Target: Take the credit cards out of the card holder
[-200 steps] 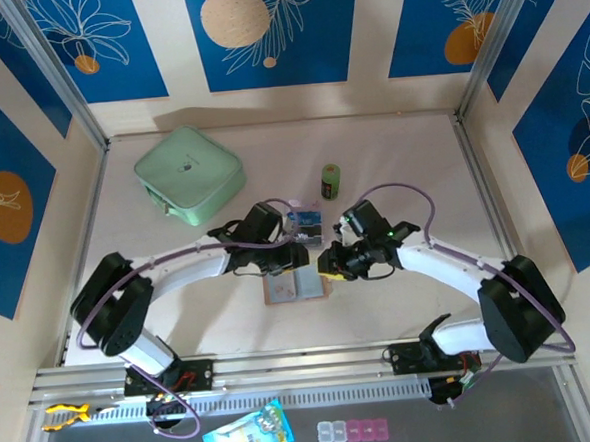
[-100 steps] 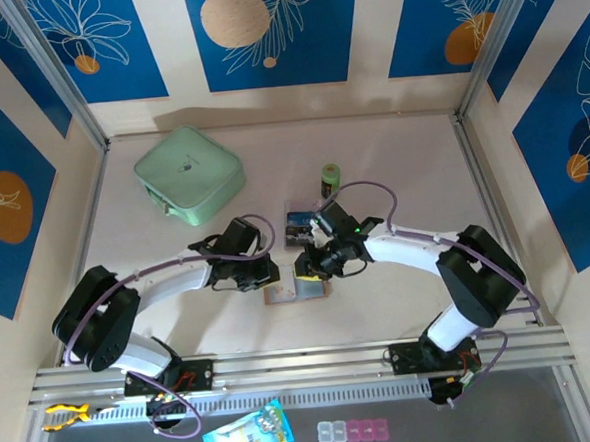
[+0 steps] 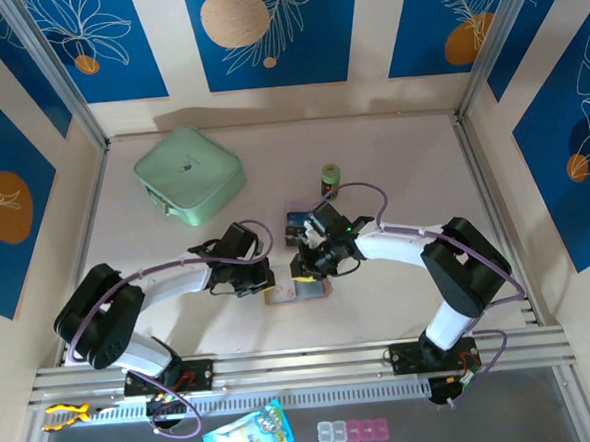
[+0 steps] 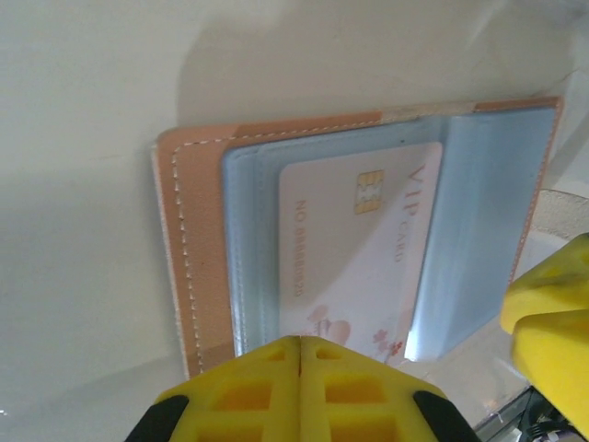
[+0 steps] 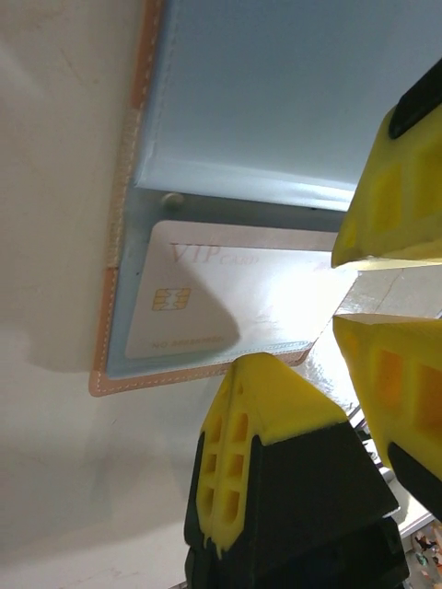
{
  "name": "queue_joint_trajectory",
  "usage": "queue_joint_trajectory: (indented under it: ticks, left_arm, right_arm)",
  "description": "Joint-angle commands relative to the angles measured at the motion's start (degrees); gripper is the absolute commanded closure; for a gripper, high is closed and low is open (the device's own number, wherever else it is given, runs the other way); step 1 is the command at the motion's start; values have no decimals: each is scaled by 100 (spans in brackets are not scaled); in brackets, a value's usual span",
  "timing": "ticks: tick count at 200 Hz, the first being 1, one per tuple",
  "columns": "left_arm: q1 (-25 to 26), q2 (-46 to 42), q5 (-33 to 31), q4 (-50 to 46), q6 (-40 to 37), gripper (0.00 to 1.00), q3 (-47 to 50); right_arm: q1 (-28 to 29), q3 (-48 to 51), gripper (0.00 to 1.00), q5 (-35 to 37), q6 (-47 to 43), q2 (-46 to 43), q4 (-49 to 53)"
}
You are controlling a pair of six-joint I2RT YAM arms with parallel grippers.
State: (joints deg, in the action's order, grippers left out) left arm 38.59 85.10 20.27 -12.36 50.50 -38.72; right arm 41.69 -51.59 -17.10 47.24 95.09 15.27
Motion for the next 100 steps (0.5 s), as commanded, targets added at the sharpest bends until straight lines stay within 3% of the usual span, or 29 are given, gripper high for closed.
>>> queue_joint_trajectory:
  ticks: [1, 100]
  left_arm:
    - [-71, 116, -48, 117, -76, 97, 101]
    - [-88, 223, -28, 147, -32, 98, 278]
  right_arm:
    - [58, -188, 80, -184, 48, 144, -14]
    - [115, -358, 80, -232, 4, 545, -46]
